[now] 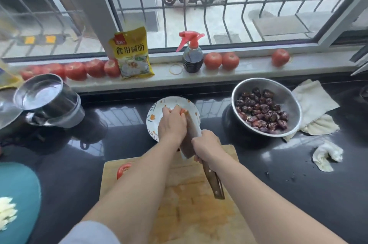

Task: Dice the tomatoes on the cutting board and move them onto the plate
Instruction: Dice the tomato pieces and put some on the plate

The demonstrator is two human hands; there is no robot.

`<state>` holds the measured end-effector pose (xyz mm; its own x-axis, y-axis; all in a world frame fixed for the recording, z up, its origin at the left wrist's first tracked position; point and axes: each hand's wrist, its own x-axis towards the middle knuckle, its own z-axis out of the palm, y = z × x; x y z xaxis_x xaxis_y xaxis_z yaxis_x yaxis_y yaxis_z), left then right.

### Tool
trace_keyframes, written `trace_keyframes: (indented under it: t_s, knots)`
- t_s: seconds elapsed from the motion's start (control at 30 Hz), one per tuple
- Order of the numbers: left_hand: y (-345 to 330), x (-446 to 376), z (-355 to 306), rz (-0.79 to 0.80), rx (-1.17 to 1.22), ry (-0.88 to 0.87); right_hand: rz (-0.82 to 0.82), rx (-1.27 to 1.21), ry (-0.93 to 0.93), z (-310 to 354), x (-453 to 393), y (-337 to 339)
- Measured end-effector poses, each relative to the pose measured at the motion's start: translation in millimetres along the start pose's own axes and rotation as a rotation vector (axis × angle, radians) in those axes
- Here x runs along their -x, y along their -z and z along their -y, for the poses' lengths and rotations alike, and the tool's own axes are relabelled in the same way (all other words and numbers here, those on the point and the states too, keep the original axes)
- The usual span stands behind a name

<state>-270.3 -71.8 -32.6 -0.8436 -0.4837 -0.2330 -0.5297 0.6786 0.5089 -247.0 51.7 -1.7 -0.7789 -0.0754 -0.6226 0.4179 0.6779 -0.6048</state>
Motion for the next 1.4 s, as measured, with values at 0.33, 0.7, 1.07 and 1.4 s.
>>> trace_keyframes:
  t_s: [0.33, 0.7, 1.07, 1.4]
  knots:
    - [24.5, 7.1, 11.1, 0.109, -0.152, -0.093, -0.101, 0.145, -0.113, -21.5, 24.8, 43.5]
    - [90.1, 122.7, 134.0, 0.286, -0.581, -0.274, 0.023, -0.009, 0.031, -95.4, 97.3, 22.0]
    - [59.9, 95.6, 107.0, 0.432, -0.914, -0.766, -0.002, 0.003, 0.069, -132.2, 134.6, 41.3]
    - [-56.1, 242.5, 62.5, 0.357, 0.148, 0.036, -0.301, 0.446, 0.321, -187.2, 173.3, 44.2]
